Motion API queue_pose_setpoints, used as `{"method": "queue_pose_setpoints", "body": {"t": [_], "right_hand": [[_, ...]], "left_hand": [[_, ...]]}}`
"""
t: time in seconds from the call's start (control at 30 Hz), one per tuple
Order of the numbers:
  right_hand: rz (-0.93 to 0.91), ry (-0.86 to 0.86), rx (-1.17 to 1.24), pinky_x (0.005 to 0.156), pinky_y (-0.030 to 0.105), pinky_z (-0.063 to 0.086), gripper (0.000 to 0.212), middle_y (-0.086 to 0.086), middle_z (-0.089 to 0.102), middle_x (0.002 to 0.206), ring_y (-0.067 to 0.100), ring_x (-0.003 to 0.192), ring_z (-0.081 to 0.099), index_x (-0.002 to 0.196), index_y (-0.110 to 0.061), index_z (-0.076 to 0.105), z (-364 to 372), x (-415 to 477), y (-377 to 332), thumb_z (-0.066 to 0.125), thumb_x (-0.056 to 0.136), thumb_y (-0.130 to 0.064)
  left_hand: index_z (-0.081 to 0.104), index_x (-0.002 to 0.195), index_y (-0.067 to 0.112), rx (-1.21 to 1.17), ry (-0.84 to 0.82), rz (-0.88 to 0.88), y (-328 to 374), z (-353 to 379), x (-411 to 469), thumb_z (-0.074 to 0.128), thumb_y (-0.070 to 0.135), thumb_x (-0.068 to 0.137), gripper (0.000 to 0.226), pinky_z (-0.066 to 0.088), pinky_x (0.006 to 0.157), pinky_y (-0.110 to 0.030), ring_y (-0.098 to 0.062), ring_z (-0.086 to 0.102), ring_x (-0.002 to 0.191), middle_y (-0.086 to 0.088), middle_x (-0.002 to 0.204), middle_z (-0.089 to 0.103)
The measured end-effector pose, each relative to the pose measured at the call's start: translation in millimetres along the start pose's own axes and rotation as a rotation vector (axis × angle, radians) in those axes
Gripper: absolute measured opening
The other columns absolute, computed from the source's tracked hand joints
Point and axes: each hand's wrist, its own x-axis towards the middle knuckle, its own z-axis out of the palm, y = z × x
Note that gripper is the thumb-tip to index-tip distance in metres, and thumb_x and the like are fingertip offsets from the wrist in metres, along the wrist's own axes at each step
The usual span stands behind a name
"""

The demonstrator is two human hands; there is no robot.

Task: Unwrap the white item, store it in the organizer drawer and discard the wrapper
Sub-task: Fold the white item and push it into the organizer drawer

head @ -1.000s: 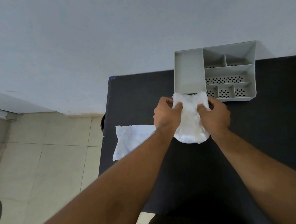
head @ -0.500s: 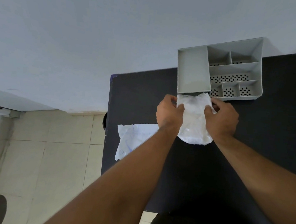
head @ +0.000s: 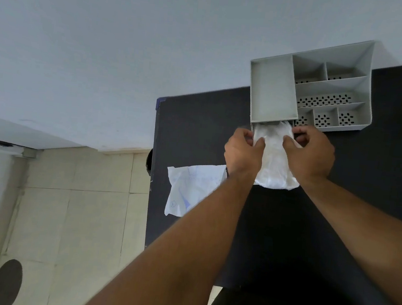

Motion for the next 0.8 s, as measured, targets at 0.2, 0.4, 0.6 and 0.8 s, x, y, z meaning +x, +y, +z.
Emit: {"method": "queue_pose_setpoints", "body": {"t": [0.2,0.4,0.6,0.8], "right_hand": [[0.031,0.028,-0.001,0.080,0.036,0.052,0.030,0.002,0.068,0.108,0.017,0.093,0.063,0.116,-0.020,0.067,-4,-21,15,0.065,0.090,-0.034],[0.063,0.067,0.032,0.082,0.038,0.056,0.024,0.003,0.074,0.105,0.021,0.094,0.068,0.112,-0.017,0.073,-2,-29,16,0.067,0.091,-0.027],[0.035,0.048,-0.016,0.078,0.031,0.049,0.020,0.002,0.073,0.101,0.018,0.090,0.065,0.107,-0.016,0.072,1,-10,6,0.069,0.090,-0.026],[0.050,0.036,-0.013,0.078,0.032,0.051,0.031,0.000,0.069,0.103,0.016,0.090,0.064,0.114,-0.018,0.068,-6,-29,17,0.063,0.092,-0.039]], "left_hand": [[0.065,0.099,0.021,0.025,-0.024,-0.018,-21,-4,-9,0.074,0.032,0.089,0.017,0.051,0.065,-0.019,-0.006,0.065,0.074,0.008,0.083,0.067],[0.073,0.097,0.016,0.054,-0.014,-0.013,-25,-1,-6,0.071,0.028,0.093,0.013,0.049,0.060,-0.016,-0.006,0.066,0.072,0.006,0.085,0.073],[0.071,0.099,0.017,0.047,0.006,-0.019,-11,0,0,0.073,0.030,0.092,0.015,0.046,0.059,-0.015,-0.005,0.065,0.073,0.008,0.085,0.070],[0.065,0.097,0.021,0.045,0.000,-0.001,-23,-5,-18,0.071,0.044,0.092,0.024,0.050,0.063,-0.017,-0.007,0.065,0.075,0.011,0.082,0.067]]}}
